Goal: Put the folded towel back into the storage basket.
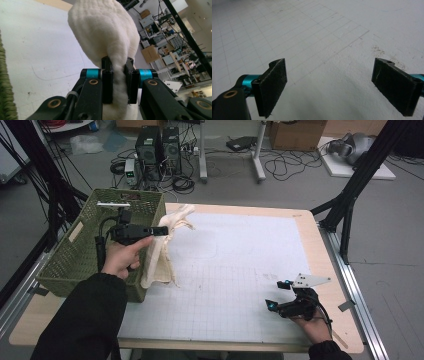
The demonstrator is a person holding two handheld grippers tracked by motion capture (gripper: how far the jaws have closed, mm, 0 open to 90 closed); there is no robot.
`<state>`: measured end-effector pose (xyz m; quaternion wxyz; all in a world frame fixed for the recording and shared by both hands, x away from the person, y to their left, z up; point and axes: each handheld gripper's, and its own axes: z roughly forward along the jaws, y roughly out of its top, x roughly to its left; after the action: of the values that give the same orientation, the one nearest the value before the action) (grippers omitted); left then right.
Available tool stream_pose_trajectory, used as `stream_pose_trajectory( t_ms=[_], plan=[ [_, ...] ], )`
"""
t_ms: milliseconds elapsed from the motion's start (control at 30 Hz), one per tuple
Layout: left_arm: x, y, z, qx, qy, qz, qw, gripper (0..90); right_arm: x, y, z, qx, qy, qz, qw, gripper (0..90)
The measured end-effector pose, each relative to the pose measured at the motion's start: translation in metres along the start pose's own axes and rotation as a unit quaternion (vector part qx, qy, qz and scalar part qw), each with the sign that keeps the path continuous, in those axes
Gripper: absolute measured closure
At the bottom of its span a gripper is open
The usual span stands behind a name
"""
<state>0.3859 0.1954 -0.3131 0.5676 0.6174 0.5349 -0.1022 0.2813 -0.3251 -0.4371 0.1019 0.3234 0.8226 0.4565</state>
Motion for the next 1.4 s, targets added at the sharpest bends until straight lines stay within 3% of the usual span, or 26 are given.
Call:
stream_pose_trajectory(
  t_ms=[167, 367, 700, 1100, 1400],
  plan=[
    [0.0, 0.006, -0.012, -0.017, -0.003, -0.014, 0.9998, 79.9, 0.0, 0.0, 0.001, 0.001, 0.0, 0.0, 1.0, 12.2],
    [0.001, 0.017, -0.031, -0.036, 0.005, -0.014, 0.9992, 79.9, 0.0, 0.0, 0.003, 0.003, 0.001, -0.001, 1.0, 12.2],
    [0.015, 0.025, -0.067, -0.065, 0.022, -0.022, 0.9974, 79.9, 0.0, 0.0, 0.006, 0.007, 0.002, -0.002, 1.0, 12.2],
    [0.038, 0.032, -0.106, -0.079, 0.065, -0.034, 0.9941, 79.9, 0.0, 0.0, 0.008, 0.013, 0.003, -0.002, 0.9999, 12.2],
    [0.051, 0.032, -0.12, -0.07, 0.09, -0.036, 0.9929, 79.9, -0.001, -0.002, 0.01, 0.017, 0.003, 0.002, 0.9998, 12.2]
  ],
)
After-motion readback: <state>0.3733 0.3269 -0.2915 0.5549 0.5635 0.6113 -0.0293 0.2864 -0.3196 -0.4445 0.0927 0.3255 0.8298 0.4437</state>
